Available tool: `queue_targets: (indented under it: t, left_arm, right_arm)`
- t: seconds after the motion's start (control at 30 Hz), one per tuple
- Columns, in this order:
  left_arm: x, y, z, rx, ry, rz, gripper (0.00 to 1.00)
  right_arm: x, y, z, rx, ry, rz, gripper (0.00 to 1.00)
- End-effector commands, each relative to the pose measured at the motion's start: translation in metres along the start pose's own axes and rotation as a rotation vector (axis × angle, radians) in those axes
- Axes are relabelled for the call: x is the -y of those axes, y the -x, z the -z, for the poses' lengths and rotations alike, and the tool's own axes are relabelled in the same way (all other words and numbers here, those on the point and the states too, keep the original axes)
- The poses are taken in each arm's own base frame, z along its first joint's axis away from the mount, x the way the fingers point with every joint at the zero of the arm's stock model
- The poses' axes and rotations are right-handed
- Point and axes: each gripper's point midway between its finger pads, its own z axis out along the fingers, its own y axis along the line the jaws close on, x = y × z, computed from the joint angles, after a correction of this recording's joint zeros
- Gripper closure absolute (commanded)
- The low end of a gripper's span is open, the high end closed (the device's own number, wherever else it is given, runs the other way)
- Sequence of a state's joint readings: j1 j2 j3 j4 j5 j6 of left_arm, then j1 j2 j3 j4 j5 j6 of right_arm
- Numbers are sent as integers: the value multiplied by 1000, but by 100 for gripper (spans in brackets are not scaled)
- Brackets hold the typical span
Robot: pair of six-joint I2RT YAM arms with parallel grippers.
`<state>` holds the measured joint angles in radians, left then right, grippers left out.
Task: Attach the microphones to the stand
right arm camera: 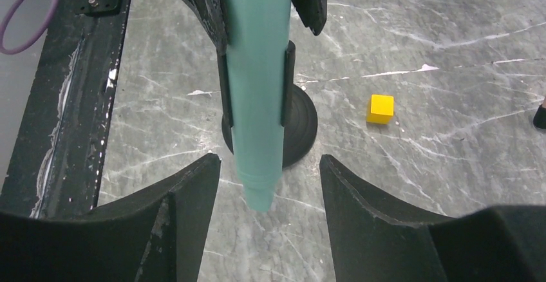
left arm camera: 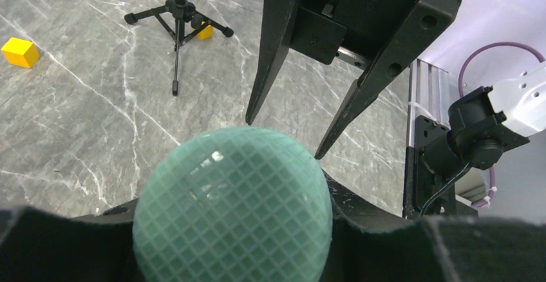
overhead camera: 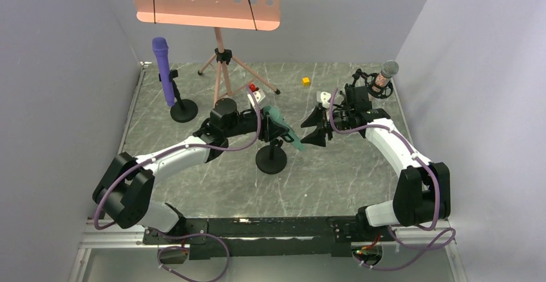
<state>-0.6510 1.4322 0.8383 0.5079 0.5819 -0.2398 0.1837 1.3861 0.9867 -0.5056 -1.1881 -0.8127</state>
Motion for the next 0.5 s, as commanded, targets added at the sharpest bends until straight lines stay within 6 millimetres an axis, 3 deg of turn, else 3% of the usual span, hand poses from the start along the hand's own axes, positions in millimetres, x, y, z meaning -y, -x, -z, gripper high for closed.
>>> queue_targets:
  t: [0.0,0.2,0.33,0.47]
  left_arm:
    - [-15,-87,11,-251,76,97,100]
    - [-18,-88,10,-261,104,103,99]
    - [-16,-70,11,-232,126,121,70]
    - [-9,-42,13,-168,126,119,33]
  right_arm:
    - [-3,16,2,42,22,66,36]
    - [-3,14,2,42,27,59,36]
    - [-4,14,2,44,27,57,33]
    - [-4,15,2,45,23,49,31]
